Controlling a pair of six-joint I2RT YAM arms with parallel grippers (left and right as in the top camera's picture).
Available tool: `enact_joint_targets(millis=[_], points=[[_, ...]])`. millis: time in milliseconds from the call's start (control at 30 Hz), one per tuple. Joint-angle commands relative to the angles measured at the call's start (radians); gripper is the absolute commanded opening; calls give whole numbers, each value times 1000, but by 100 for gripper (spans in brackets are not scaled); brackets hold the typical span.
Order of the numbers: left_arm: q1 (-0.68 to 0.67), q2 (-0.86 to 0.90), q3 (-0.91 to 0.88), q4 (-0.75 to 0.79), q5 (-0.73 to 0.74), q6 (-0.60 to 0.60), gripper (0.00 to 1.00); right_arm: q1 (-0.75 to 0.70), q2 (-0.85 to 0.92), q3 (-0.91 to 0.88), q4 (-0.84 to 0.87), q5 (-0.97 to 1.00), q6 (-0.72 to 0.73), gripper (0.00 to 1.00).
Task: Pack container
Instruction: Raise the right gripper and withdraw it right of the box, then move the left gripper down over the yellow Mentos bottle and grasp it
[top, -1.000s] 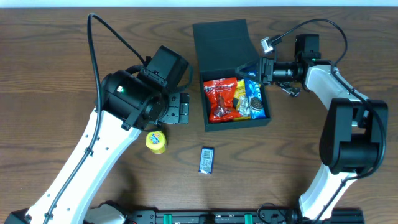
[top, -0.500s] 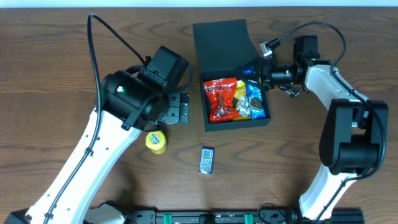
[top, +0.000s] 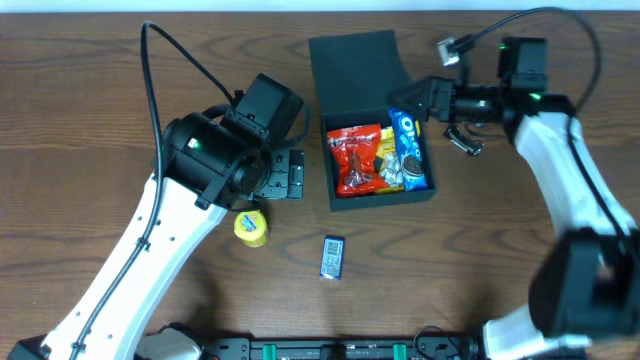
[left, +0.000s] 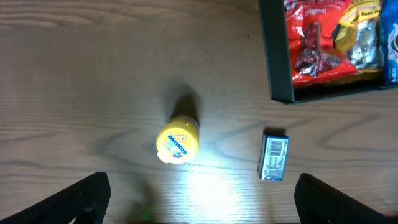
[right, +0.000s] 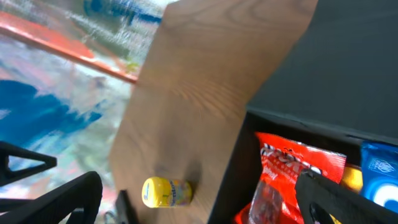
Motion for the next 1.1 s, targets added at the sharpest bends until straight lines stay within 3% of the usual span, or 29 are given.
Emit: enact_joint_targets(millis=[0, 167, 233, 367, 500, 700, 1067], points=[[0, -11, 14, -9, -45, 14, 95, 10, -111, 7, -88, 235, -66, 99], [-44, -14, -6, -31, -171, 9, 95, 79, -254, 6, -287, 702, -78, 99], [-100, -25, -47, -30, -247, -43, 95, 119, -294, 6, -328, 777, -77, 99], [-251, -75, -176, -10, -386, -223, 95, 191, -354, 6, -389, 832, -77, 99], [-392, -159, -318, -8, -433, -426, 95, 222, -391, 5, -459, 920, -66, 99], [-459, -286, -542, 57, -447, -696, 95, 262, -419, -31, -468, 923, -48, 99], [-457, -325, -932, 430, -452, -834, 95, 377, -478, -121, -388, 988, -47, 99]])
